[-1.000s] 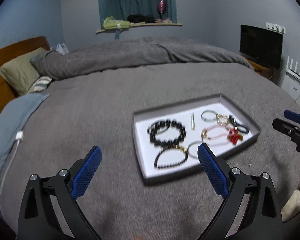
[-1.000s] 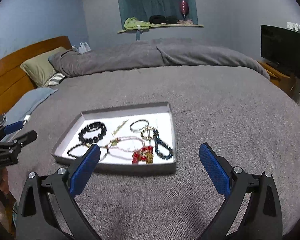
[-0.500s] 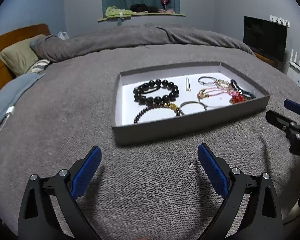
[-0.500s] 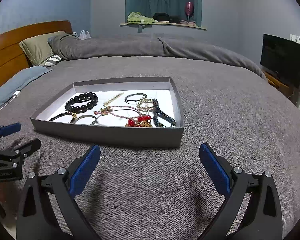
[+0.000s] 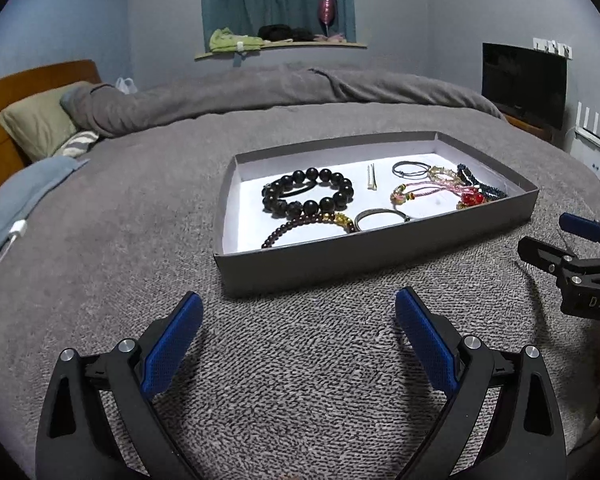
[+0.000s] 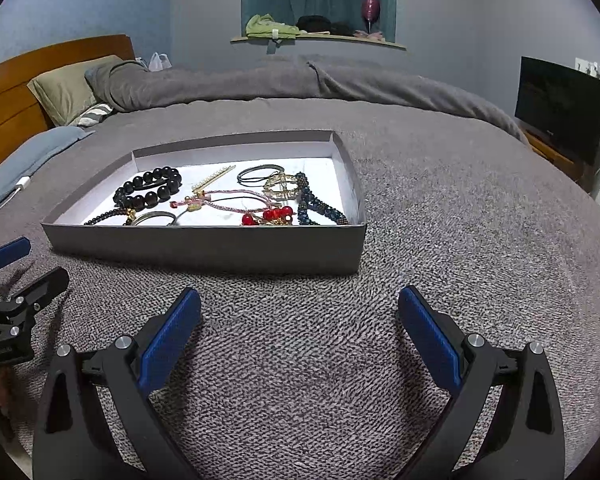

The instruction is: Organize jewelry

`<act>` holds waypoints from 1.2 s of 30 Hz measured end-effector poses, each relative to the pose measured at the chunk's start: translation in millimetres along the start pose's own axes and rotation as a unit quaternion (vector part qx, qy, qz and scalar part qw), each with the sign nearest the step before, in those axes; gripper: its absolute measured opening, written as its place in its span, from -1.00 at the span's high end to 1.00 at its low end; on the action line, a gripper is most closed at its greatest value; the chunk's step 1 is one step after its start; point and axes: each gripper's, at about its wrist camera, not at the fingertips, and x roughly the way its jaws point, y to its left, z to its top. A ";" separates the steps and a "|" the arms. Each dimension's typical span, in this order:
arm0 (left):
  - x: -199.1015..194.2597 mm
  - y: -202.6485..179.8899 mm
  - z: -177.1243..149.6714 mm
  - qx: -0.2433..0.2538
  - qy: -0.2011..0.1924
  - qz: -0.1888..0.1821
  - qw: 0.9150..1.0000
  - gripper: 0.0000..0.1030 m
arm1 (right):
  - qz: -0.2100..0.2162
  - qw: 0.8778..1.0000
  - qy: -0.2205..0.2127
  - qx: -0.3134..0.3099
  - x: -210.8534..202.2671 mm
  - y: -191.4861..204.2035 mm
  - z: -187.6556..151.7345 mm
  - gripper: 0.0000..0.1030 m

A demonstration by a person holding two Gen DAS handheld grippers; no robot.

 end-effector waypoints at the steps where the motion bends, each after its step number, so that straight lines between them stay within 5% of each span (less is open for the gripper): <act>1: 0.2 1.6 0.0 -0.004 0.001 -0.001 1.000 -0.87 | 0.001 1.000 -0.003 0.000 -1.1 0.1 -0.9 -0.90; 36: 1.4 5.8 -1.9 -0.015 0.003 0.000 1.000 -0.87 | 0.008 1.000 -0.016 0.017 -8.0 -7.3 -6.4 -0.90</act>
